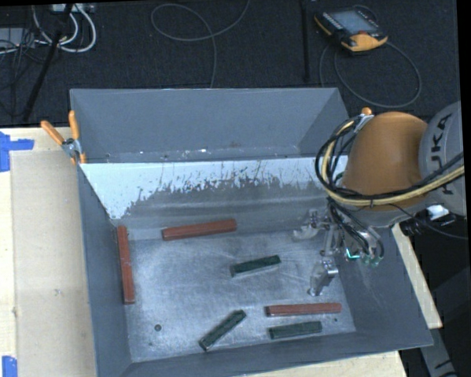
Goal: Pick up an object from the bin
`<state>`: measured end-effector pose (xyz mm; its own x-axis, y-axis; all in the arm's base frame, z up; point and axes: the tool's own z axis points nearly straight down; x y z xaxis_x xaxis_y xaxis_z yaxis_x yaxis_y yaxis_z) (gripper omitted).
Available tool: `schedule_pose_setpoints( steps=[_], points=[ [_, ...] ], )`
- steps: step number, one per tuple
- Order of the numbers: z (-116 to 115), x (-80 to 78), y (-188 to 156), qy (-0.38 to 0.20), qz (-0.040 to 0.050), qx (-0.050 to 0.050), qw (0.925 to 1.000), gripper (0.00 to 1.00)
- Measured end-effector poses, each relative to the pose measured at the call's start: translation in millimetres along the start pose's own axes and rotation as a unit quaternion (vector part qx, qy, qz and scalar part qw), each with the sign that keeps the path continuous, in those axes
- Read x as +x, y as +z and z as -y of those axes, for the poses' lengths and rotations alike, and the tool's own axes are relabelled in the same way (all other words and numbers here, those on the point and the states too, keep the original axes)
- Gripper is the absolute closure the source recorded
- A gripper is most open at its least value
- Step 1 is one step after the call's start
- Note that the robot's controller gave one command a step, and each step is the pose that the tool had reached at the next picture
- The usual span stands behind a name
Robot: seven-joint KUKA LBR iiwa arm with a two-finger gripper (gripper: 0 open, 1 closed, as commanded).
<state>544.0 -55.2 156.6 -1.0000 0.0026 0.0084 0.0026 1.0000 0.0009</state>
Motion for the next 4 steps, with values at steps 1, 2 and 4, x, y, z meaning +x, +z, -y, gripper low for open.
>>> schedule_pose_setpoints(
  steps=[1,2,4],
  points=[
    [-0.2,-1.8,-4.0,-0.001,0.0036,0.000,1.0000,0.00],
    [65.2,47.2,81.6,0.003,0.0073,0.001,1.0000,1.00],
    [32.4,29.9,-31.6,-0.159,0.0060,0.001,0.9872,1.00]
  ],
)
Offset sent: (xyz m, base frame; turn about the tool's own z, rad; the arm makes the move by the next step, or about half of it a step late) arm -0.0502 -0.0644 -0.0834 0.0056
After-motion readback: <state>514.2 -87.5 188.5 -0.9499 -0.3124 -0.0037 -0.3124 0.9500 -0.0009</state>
